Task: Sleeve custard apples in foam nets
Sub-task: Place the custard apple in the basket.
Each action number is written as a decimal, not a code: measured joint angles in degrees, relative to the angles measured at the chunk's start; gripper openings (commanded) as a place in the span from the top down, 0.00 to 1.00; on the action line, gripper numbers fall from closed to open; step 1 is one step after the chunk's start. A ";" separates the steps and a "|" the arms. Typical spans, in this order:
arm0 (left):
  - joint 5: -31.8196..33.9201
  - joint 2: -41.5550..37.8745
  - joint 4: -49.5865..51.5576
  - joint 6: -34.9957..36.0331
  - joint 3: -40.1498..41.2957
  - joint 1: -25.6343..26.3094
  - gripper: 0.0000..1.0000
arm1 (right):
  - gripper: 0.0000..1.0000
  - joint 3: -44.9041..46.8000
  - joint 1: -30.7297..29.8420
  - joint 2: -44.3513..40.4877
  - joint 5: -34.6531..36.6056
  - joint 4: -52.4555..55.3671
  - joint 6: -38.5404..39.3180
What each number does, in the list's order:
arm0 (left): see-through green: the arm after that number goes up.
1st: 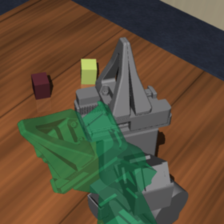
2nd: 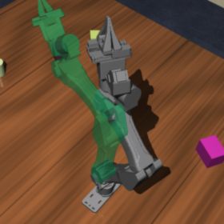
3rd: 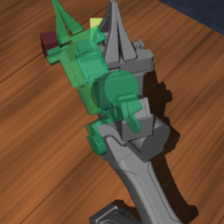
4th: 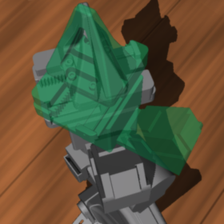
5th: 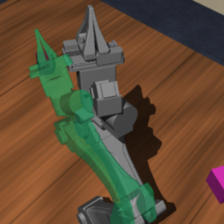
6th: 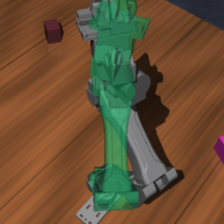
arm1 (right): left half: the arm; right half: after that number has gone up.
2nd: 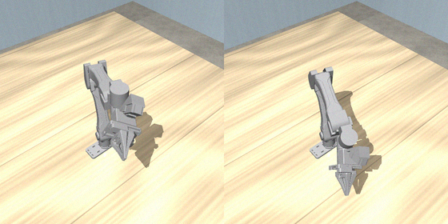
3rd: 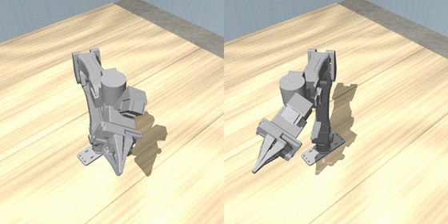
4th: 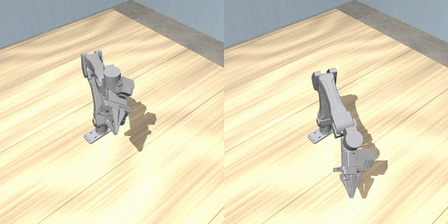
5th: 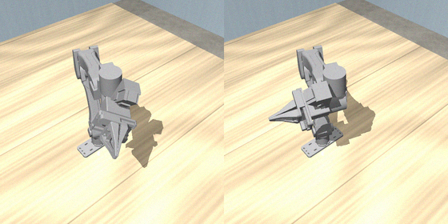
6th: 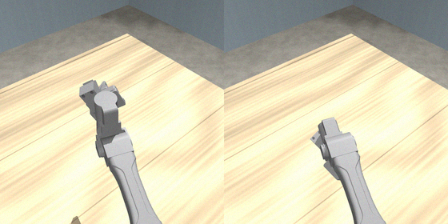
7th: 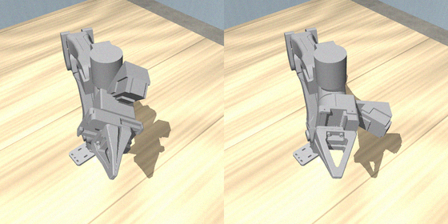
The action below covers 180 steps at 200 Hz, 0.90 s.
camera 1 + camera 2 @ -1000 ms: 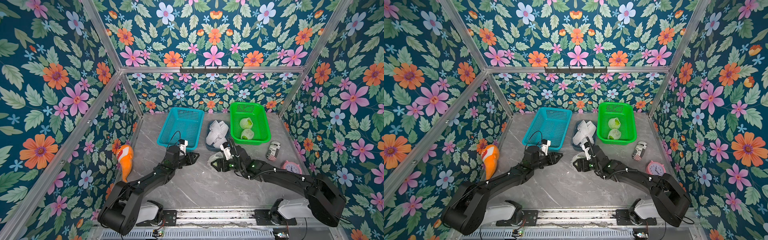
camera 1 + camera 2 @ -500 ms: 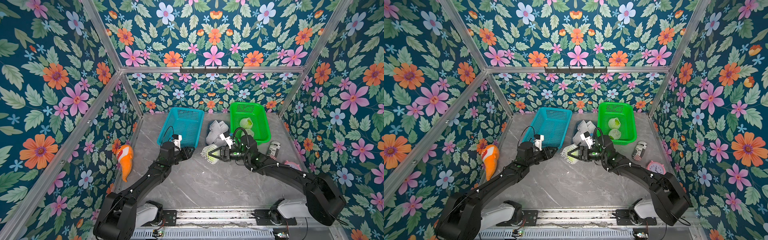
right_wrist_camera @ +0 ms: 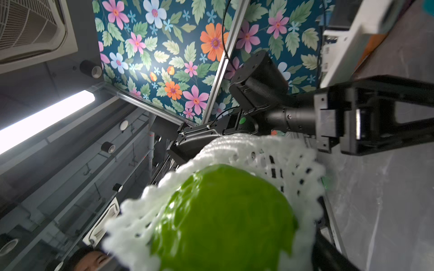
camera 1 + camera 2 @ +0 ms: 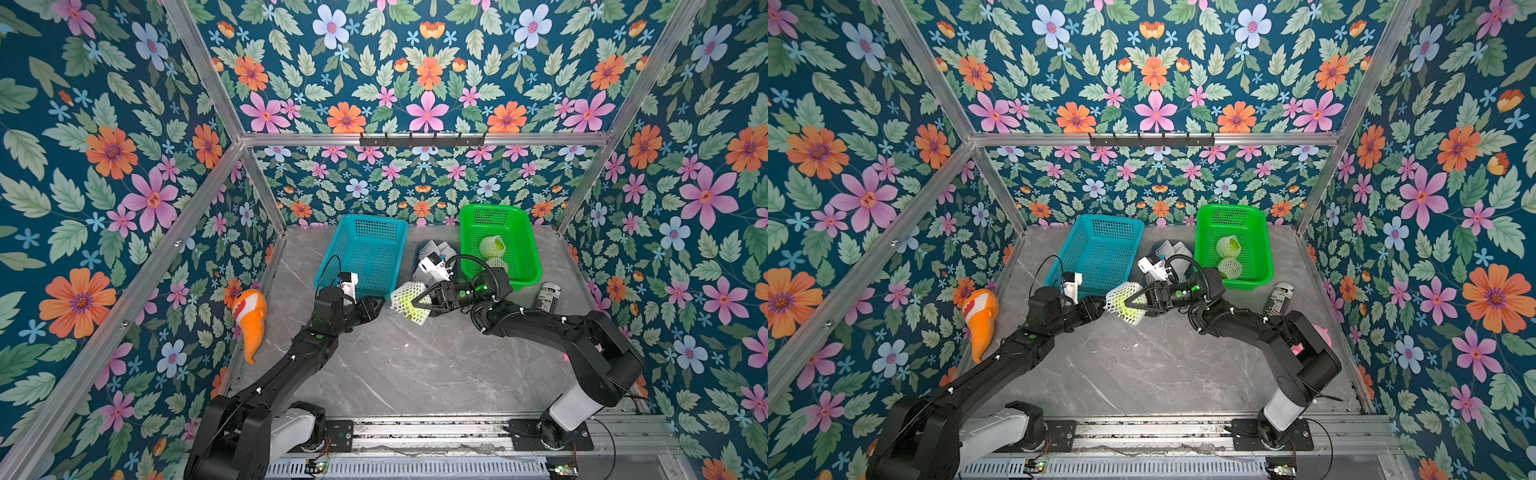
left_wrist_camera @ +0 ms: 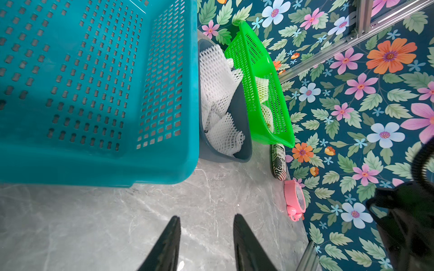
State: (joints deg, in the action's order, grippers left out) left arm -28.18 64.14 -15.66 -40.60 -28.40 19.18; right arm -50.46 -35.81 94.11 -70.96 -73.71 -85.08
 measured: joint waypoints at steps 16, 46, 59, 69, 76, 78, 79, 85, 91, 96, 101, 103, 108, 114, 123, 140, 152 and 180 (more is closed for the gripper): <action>-0.26 -0.44 -0.02 -0.20 0.09 -0.04 0.59 | 0.22 -0.59 0.07 0.00 -1.73 -1.97 -1.22; -0.52 -0.48 -0.02 -0.87 0.09 -0.07 0.59 | 0.22 -0.22 1.38 -0.96 -2.69 -0.48 -0.39; -0.79 -0.28 -0.02 -0.87 0.00 -0.11 0.59 | 0.22 0.52 2.80 -3.10 -2.43 4.59 3.41; -0.96 -0.11 0.00 -0.87 -0.15 -0.11 0.60 | 0.21 0.76 3.98 -5.62 -1.66 11.39 8.17; -1.20 0.00 -0.02 -0.92 -0.35 -0.11 0.59 | 0.20 0.63 4.90 -8.02 -0.15 18.16 13.03; -1.29 0.04 -0.02 -0.98 -0.39 -0.11 0.59 | 0.20 0.52 5.16 -8.81 0.35 20.68 14.75; -1.31 0.04 -0.02 -0.98 -0.42 -0.11 0.59 | 0.20 0.46 5.22 -9.07 0.55 21.51 15.30; -1.36 0.13 -0.04 -1.01 -0.52 -0.11 0.59 | 0.19 -0.31 5.68 -11.19 2.38 28.24 20.22; -1.49 0.22 -0.04 -1.03 -0.59 -0.11 0.59 | 0.19 -1.38 5.90 -13.16 4.72 34.93 25.18; -1.64 0.35 -0.07 -1.03 -0.63 -0.11 0.59 | 0.19 -2.47 5.88 -14.84 7.61 40.79 29.49; -1.75 0.50 -0.09 -1.03 -0.68 -0.11 0.59 | 0.19 -3.50 5.84 -16.46 10.36 46.34 33.64; -1.75 0.55 -0.11 -1.03 -0.68 -0.11 0.59 | 0.19 -3.74 5.79 -16.92 11.10 47.82 34.77; -1.79 0.76 -0.20 -1.03 -0.68 -0.11 0.59 | 0.19 -4.33 5.75 -18.73 13.79 52.52 38.62; -1.92 1.03 -0.26 -1.05 -0.68 -0.11 0.59 | 0.19 -4.66 5.70 -20.79 17.38 57.46 42.56; -2.14 1.57 -0.50 -1.14 -0.72 -0.11 0.59 | 0.19 -4.96 5.60 -23.74 23.50 64.13 47.67; -2.62 2.64 -1.27 -1.49 -0.90 -0.11 0.59 | 0.19 -5.60 4.76 -28.30 36.94 74.01 56.13; -2.99 3.32 -1.95 -1.79 -1.11 -0.11 0.59 | 0.19 -5.60 3.34 -31.04 45.44 78.60 61.24; -3.45 4.28 -3.23 -2.75 -1.68 -0.11 0.59 | 0.19 -3.54 -0.96 -36.59 64.92 82.47 72.54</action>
State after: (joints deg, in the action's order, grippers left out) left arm -31.64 68.42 -18.90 -43.35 -30.09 19.07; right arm -54.00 -36.77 57.52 -6.04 8.75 -12.53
